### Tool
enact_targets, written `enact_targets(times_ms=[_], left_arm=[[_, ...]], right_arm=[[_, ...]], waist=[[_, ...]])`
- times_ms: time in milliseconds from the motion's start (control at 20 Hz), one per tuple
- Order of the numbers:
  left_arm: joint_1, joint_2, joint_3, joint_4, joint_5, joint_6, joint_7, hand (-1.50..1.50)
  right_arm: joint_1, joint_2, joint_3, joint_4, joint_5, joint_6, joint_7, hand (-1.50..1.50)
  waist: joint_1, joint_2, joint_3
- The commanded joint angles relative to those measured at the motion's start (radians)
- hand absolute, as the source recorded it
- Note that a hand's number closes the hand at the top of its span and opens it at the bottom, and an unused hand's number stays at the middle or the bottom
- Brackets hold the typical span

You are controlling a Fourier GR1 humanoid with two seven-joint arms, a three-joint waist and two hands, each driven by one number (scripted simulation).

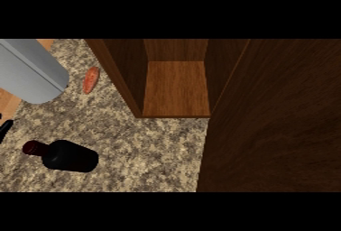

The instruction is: Pick up the wine, place it into the cabinet and close the cabinet

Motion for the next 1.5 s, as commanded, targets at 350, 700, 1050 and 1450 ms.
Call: enact_targets(times_ms=[350, 700, 1050, 1450], left_arm=[[-0.045, -0.057, 0.001, 0.300, -0.212, -0.098, -0.227, -1.50], [-0.001, -0.062, -0.001, 0.359, -0.240, -0.170, -0.292, -1.50], [-0.043, -0.061, -0.005, 0.585, -0.338, -0.232, -0.447, -1.50], [-0.140, -0.094, -0.039, 0.790, -0.463, -0.181, -0.557, -1.50]], right_arm=[[-0.015, 0.009, 0.016, -0.100, -0.031, -0.027, 0.066, -1.50], [0.011, -0.024, -0.040, -0.151, -0.091, -0.010, 0.116, -1.50], [0.037, 0.022, 0.032, -0.140, -0.029, -0.024, 0.046, -1.50], [-0.070, 0.011, 0.039, -0.096, -0.010, -0.061, 0.096, -1.50]], waist=[[0.000, 0.001, 0.000], [0.001, 0.000, 0.001], [0.001, 0.001, 0.000], [-0.002, 0.001, 0.000]])
